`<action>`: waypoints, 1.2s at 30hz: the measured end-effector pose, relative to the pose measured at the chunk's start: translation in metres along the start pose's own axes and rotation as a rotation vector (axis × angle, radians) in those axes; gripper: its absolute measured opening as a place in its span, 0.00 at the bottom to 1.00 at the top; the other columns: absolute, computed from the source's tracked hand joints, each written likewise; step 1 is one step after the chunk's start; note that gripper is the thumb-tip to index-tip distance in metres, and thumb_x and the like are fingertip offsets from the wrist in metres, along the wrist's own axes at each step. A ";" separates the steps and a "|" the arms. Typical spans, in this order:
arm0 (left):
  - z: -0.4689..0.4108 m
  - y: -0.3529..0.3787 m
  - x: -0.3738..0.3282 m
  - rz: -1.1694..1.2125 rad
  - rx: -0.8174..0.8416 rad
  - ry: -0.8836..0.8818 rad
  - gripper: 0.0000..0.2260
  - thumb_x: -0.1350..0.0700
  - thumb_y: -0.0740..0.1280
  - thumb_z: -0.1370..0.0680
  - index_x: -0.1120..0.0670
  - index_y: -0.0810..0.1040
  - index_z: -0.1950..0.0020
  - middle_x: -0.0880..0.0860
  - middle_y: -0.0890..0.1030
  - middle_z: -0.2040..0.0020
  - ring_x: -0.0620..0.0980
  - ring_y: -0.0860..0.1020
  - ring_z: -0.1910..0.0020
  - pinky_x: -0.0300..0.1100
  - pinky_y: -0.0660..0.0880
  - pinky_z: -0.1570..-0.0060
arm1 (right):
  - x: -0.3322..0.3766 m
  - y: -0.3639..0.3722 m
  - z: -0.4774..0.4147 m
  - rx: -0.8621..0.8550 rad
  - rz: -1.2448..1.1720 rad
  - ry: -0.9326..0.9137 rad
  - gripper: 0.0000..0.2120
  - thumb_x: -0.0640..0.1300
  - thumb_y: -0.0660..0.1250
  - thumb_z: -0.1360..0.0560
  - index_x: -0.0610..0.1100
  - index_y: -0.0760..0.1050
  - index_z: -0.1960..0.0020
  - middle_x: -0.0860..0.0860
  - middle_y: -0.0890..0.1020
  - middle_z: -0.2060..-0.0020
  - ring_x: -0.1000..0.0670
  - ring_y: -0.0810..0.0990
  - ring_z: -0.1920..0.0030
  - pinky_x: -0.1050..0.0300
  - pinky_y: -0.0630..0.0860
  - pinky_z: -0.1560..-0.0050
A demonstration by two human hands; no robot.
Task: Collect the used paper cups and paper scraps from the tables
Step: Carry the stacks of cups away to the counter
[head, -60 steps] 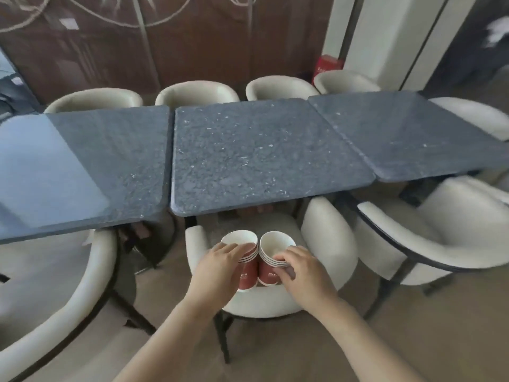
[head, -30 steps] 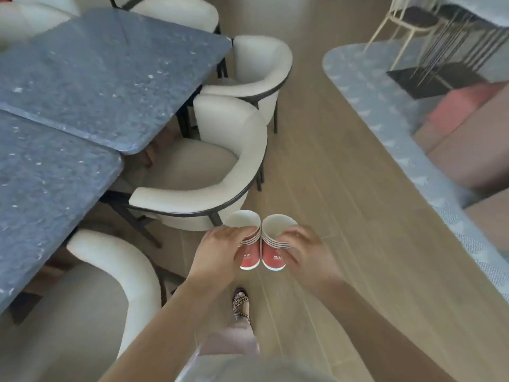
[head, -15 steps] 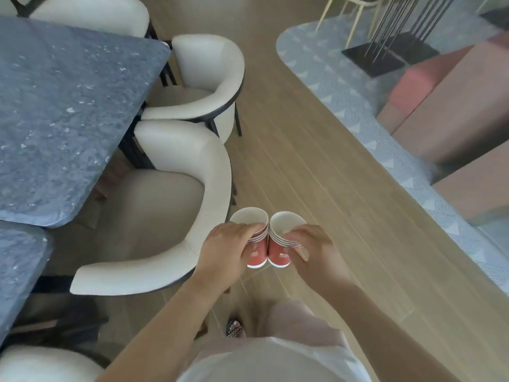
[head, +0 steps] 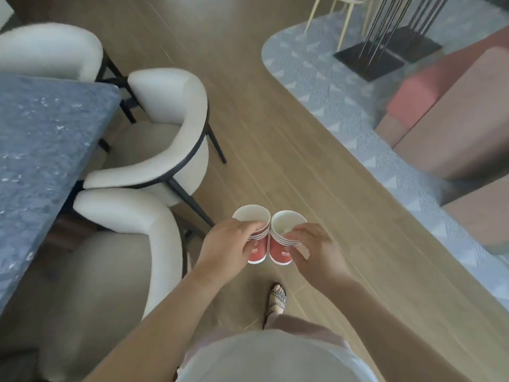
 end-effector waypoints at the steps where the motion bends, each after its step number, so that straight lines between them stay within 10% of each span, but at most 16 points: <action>1: -0.024 0.001 -0.004 0.003 0.010 0.004 0.17 0.58 0.68 0.27 0.47 0.75 0.39 0.50 0.82 0.47 0.55 0.77 0.47 0.46 0.74 0.50 | -0.013 -0.008 -0.017 -0.001 0.001 -0.002 0.13 0.34 0.74 0.35 0.42 0.80 0.52 0.47 0.82 0.55 0.43 0.79 0.52 0.54 0.76 0.56; 16: -0.303 -0.006 0.044 0.012 -0.029 -0.101 0.17 0.56 0.69 0.28 0.44 0.75 0.41 0.48 0.82 0.50 0.53 0.78 0.50 0.41 0.71 0.58 | -0.107 -0.028 -0.291 -0.043 -0.028 -0.057 0.13 0.31 0.73 0.36 0.42 0.80 0.53 0.47 0.81 0.55 0.44 0.79 0.52 0.60 0.73 0.54; 36: -0.719 -0.099 0.217 -0.068 0.047 -0.084 0.18 0.55 0.61 0.24 0.45 0.70 0.34 0.47 0.79 0.41 0.51 0.73 0.41 0.40 0.67 0.43 | -0.161 0.007 -0.767 -0.009 -0.024 -0.185 0.15 0.32 0.75 0.37 0.44 0.81 0.53 0.48 0.80 0.54 0.50 0.77 0.52 0.64 0.71 0.52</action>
Point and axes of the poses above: each hand's wrist, its own z-axis away from the middle knuckle, its own y-axis out of the palm, x = y × z, the point moved 2 cm from there along -z, towards the middle knuckle
